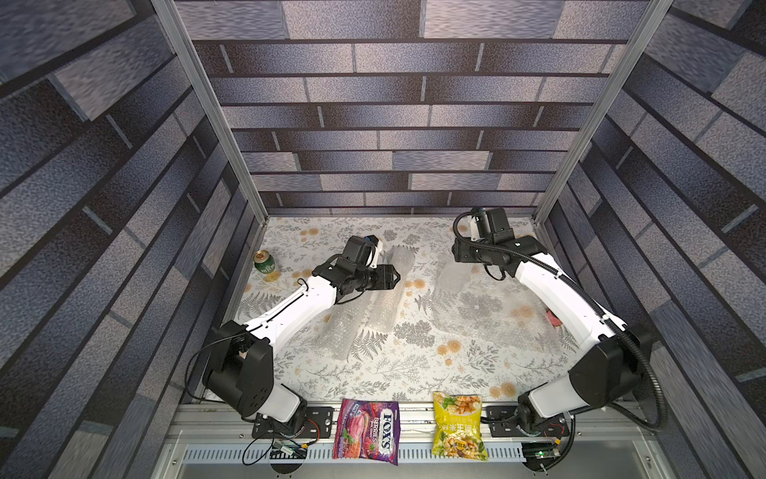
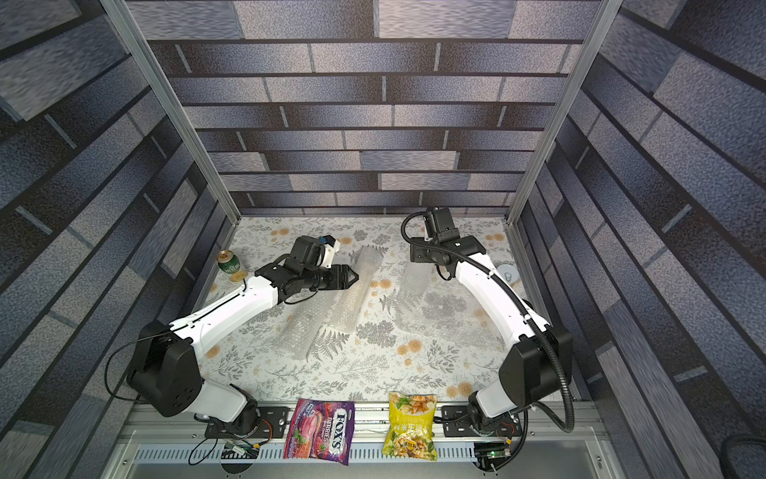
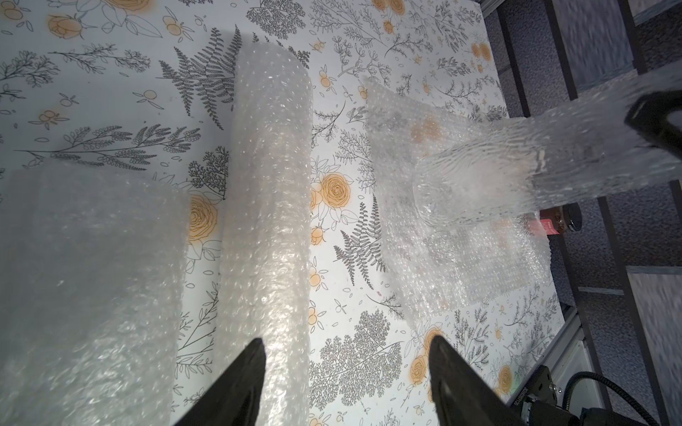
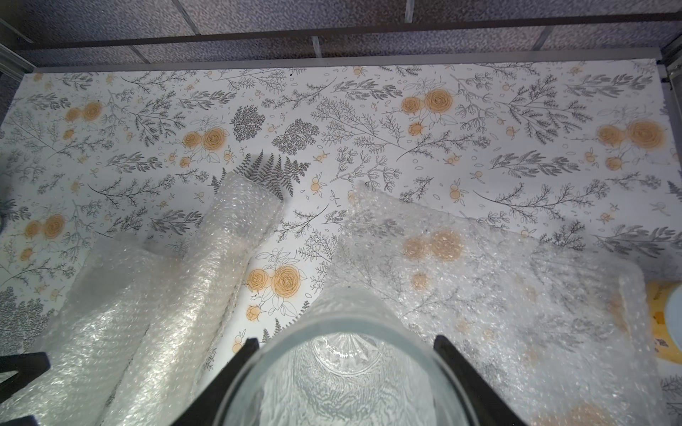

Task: Unwrap the vase from the bubble wrap
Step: Place the vase at the center of the board.

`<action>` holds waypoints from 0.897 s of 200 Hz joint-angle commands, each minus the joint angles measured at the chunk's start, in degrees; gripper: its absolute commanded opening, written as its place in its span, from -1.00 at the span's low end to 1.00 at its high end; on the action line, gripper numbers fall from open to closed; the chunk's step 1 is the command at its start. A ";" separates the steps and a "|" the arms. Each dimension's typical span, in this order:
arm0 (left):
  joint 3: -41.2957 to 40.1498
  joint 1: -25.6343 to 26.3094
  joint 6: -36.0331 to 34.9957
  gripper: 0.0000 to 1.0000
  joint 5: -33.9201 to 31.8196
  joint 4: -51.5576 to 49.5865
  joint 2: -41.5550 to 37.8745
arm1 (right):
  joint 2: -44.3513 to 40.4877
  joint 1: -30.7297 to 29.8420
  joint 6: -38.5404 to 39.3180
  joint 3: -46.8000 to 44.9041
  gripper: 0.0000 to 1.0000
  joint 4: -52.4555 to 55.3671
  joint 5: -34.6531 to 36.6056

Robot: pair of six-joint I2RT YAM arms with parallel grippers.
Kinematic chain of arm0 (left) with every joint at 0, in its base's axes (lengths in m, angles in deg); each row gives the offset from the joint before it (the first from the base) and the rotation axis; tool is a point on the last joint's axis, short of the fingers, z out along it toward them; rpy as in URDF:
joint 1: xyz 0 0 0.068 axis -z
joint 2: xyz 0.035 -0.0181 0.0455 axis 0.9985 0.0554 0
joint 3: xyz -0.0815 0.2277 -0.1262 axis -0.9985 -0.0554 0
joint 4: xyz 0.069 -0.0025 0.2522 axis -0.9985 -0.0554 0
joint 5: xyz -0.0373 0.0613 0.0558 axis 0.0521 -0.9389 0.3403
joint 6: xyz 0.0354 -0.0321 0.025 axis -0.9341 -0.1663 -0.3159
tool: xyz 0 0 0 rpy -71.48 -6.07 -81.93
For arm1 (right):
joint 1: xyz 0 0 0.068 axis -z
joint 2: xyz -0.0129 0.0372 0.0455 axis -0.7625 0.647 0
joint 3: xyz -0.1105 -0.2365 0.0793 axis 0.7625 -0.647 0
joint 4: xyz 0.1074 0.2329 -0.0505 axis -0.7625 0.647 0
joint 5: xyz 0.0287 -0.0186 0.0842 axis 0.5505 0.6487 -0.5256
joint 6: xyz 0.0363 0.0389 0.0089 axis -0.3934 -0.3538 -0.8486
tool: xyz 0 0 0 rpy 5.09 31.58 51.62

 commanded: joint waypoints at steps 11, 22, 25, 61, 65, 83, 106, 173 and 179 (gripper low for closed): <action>2.75 -0.86 -1.14 0.43 -0.09 -1.13 0.66 | 5.11 -0.53 3.88 11.08 -0.66 -2.32 1.84; 2.92 -1.14 -1.18 0.43 -0.09 -1.14 0.75 | 7.72 -0.50 4.70 14.69 -0.66 -1.68 1.81; 2.99 -1.23 -1.19 0.43 -0.09 -1.13 0.75 | 8.48 -0.55 4.93 15.65 -0.66 -1.48 1.77; 3.45 -1.94 -1.47 0.44 0.08 -1.41 1.00 | 18.23 -0.55 7.52 28.36 -0.66 1.86 1.15; 3.45 -2.02 -1.45 0.44 0.15 -1.38 1.01 | 19.39 -0.52 7.79 29.89 -0.66 2.32 1.21; 3.57 -2.29 -1.55 0.44 0.17 -1.58 1.10 | 25.13 -0.53 9.12 37.18 -0.66 4.92 1.06; 3.63 -2.56 -1.70 0.44 0.11 -1.67 1.08 | 32.78 -0.46 10.06 47.98 -0.66 8.98 0.21; 3.70 -3.35 -1.88 0.44 0.05 -2.31 0.92 | 44.44 -0.49 10.92 63.31 -0.67 12.33 -0.28; 3.76 -3.43 -1.90 0.44 0.08 -2.34 0.92 | 44.87 -0.56 10.90 63.47 -0.67 12.10 -0.33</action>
